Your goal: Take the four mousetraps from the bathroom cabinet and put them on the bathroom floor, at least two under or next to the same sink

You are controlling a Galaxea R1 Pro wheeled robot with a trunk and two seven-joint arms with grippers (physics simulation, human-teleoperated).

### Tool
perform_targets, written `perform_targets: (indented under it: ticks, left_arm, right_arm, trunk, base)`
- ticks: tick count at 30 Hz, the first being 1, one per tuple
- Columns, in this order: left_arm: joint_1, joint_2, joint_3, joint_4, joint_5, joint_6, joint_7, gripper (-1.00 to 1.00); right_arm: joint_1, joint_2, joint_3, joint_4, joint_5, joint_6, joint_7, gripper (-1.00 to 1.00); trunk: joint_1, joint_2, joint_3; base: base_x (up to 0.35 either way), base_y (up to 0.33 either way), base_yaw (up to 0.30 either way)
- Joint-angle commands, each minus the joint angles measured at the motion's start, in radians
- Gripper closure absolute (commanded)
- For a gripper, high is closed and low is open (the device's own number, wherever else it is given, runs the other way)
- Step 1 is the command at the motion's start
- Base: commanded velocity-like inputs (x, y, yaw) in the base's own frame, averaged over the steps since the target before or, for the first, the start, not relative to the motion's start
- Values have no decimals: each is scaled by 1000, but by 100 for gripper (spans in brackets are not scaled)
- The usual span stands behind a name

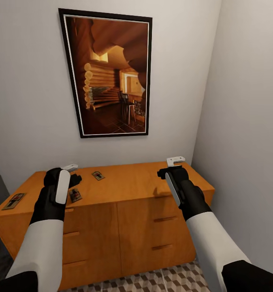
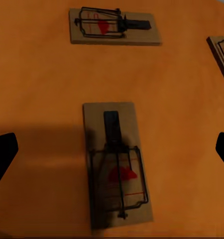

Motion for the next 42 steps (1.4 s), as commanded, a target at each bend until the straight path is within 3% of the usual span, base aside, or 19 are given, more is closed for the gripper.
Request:
perform_targets:
  ticks: [1,11,19,26,36,42]
  left_arm:
    - [-1,-1,2,7,10,1,9,-100]
    - [0,-12,5,37,10,-3,18,-100]
    - [0,-32,2,39,13,-12,85,-100]
    - [0,-43,1,36,14,-15,105,-100]
    - [0,-47,2,41,13,-34,120,-100]
    - [0,-50,0,40,15,-53,184,-100]
  right_arm:
    - [-1,0,1,-1,6,6,0,-100]
    - [-1,0,1,0,6,6,0,-100]
    - [-1,0,1,-1,6,6,0,-100]
    - [-1,-1,0,0,6,6,0,-100]
    - [-1,-1,1,0,6,6,0,-100]
    - [-1,-1,1,0,6,6,0,-100]
  trunk:
    - [0,-1,-1]
    - [0,-1,-1]
    - [0,-1,-1]
    - [0,-1,-1]
    - [0,-1,-1]
    - [0,-1,-1]
  base:
    - [0,0,0]
    - [0,0,0]
    - [0,0,0]
    - [0,0,0]
    - [0,0,0]
    - [0,0,0]
